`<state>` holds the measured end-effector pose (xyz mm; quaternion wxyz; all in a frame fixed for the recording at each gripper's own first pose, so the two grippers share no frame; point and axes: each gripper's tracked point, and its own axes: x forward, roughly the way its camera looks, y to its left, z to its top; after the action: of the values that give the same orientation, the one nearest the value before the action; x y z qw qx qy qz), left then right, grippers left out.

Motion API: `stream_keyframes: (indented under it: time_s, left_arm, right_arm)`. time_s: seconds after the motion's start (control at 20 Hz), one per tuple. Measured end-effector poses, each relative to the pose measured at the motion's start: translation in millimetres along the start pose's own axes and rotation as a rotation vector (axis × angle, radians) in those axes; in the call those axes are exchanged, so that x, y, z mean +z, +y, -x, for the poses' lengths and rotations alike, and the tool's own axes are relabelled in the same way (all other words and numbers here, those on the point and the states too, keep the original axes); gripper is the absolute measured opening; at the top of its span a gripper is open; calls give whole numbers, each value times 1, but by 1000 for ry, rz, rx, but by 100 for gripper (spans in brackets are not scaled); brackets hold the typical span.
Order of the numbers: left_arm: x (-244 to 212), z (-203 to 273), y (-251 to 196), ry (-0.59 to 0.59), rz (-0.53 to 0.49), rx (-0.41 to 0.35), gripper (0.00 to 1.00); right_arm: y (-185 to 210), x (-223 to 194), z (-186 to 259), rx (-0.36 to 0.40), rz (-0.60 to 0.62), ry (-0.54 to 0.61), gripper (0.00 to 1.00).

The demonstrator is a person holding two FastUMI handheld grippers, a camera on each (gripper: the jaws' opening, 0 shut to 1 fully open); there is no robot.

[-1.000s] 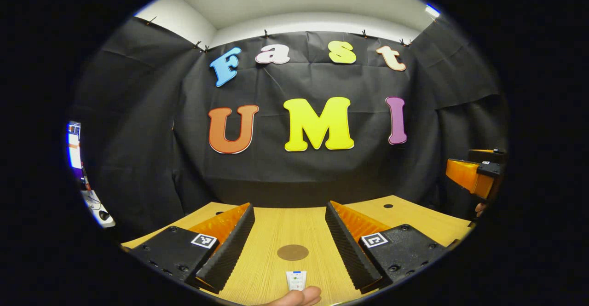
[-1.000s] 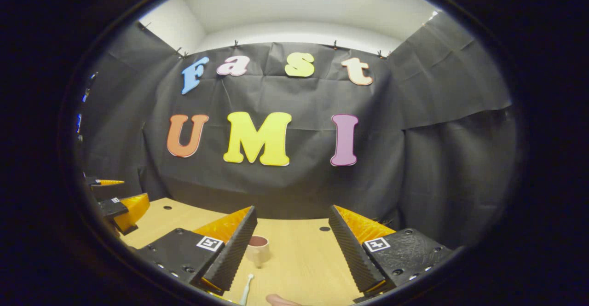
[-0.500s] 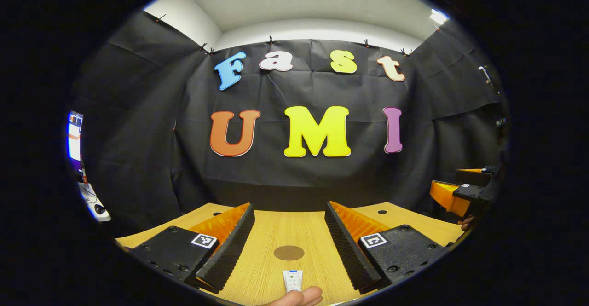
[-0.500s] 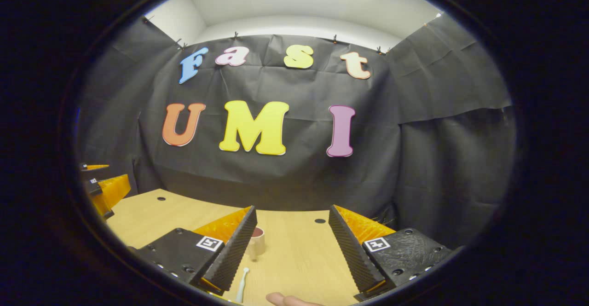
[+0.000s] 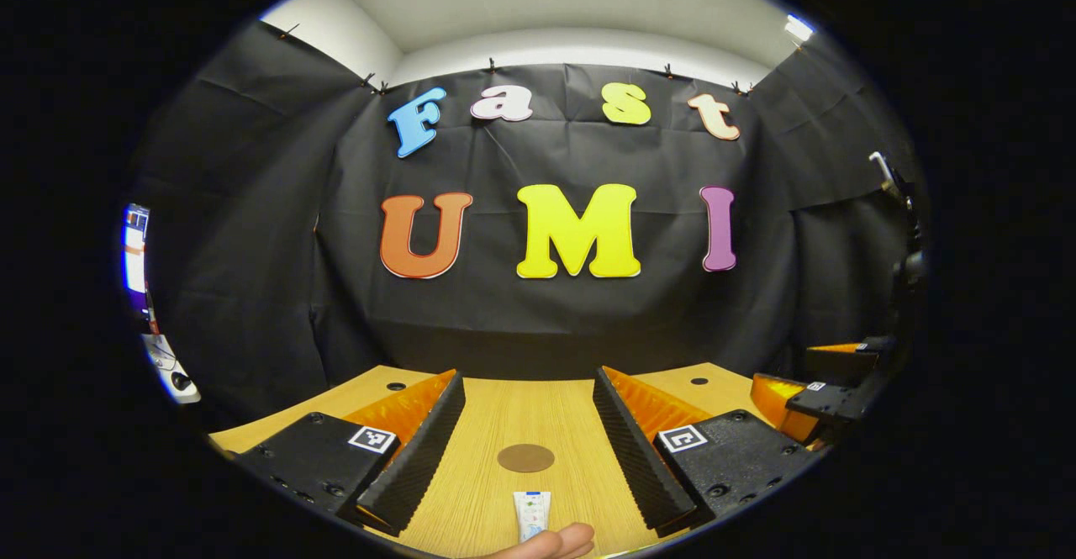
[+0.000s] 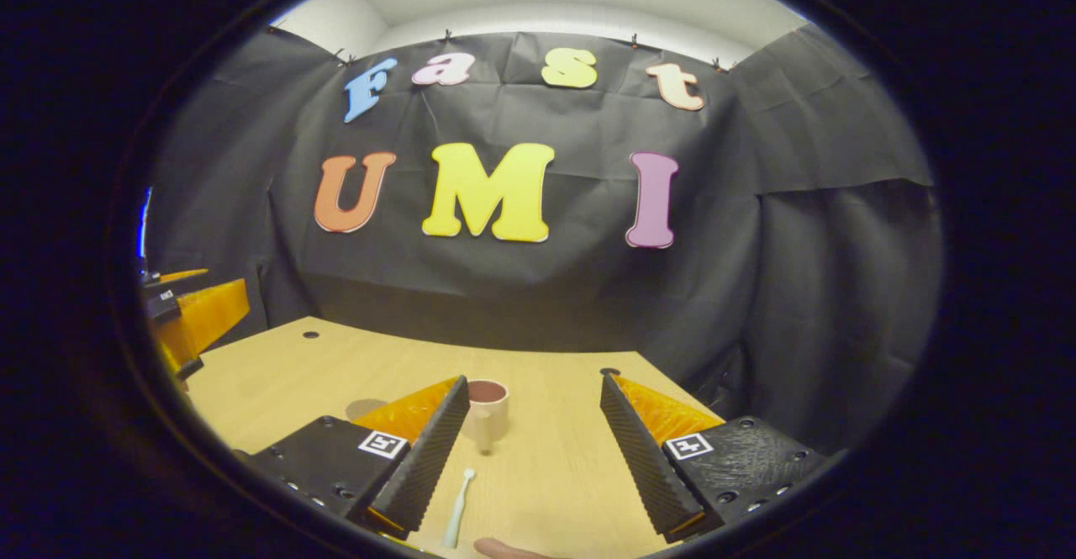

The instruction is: Put the toothbrush and toothpaste on the desktop into the cup, then pick up the cup and place it on the coaster on the desktop.

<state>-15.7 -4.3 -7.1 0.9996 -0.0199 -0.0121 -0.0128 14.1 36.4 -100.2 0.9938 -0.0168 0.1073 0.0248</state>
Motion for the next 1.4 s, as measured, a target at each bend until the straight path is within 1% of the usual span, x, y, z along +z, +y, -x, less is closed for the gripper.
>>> stream_keyframes:
  time_s: [0.15, 0.2, 0.25, 0.3, 0.5, 0.55, 0.6, 0.65, 0.75, 0.8, 0.85, 0.9, 0.95, 1.05, 1.1, 1.15, 1.2, 1.3, 1.35, 1.4]
  left_arm:
    - [-1, -2, -2, 2, 1, -4, 97]
    - [-1, -2, -1, 2, -3, -4, 97]
    - [-1, -2, 0, 2, -7, -1, 97]
    - [-2, -3, 1, 2, -9, 2, 97]
    - [-3, -7, 8, -1, 9, 16, 97]
    - [-6, -8, 10, 7, 16, 20, 97]
    - [-7, -9, 11, 14, 19, 23, 97]
    - [-8, -9, 14, 19, 22, 28, 97]
    - [-8, -11, 16, 20, 23, 34, 97]
    - [-7, -10, 16, 19, 23, 35, 97]
    - [-8, -10, 17, 20, 24, 35, 97]
    - [-10, -12, 17, 23, 25, 34, 97]
    - [-11, -12, 15, 28, 30, 31, 97]
    - [-15, -14, 14, 39, 38, 26, 97]
    - [-17, -15, 14, 48, 47, 24, 97]
    - [-20, -16, 13, 57, 53, 24, 97]
    - [-23, -16, 14, 68, 58, 23, 97]
    - [-30, -18, 13, 92, 61, 22, 98]
    - [-34, -18, 14, 106, 58, 22, 98]
    - [-40, -18, 15, 120, 55, 25, 97]
  right_arm:
    - [18, -41, -14, 43, 3, 108, 98]
    - [25, -55, -18, 62, -2, 152, 96]
    - [31, -70, -21, 78, -6, 192, 98]
    - [37, -85, -25, 88, -7, 234, 96]
    - [59, -143, -37, 134, -10, 408, 95]
    - [62, -154, -37, 138, -14, 440, 94]
    - [65, -168, -39, 137, -7, 470, 87]
    - [66, -178, -40, 137, 6, 494, 83]
    - [71, -190, -43, 149, 5, 532, 81]
    - [73, -196, -43, 153, -11, 557, 77]
    - [74, -202, -43, 154, -19, 577, 70]
    - [74, -208, -44, 151, -18, 594, 67]
    - [73, -211, -45, 151, -13, 605, 59]
    - [76, -212, -45, 165, -17, 610, 52]
    - [79, -212, -44, 183, -33, 618, 47]
    - [82, -213, -44, 196, -52, 630, 45]
    - [81, -213, -44, 198, -64, 632, 30]
    - [82, -213, -44, 209, -68, 635, 18]
    - [82, -214, -45, 216, -64, 633, 14]
    - [82, -212, -44, 221, -68, 623, 14]
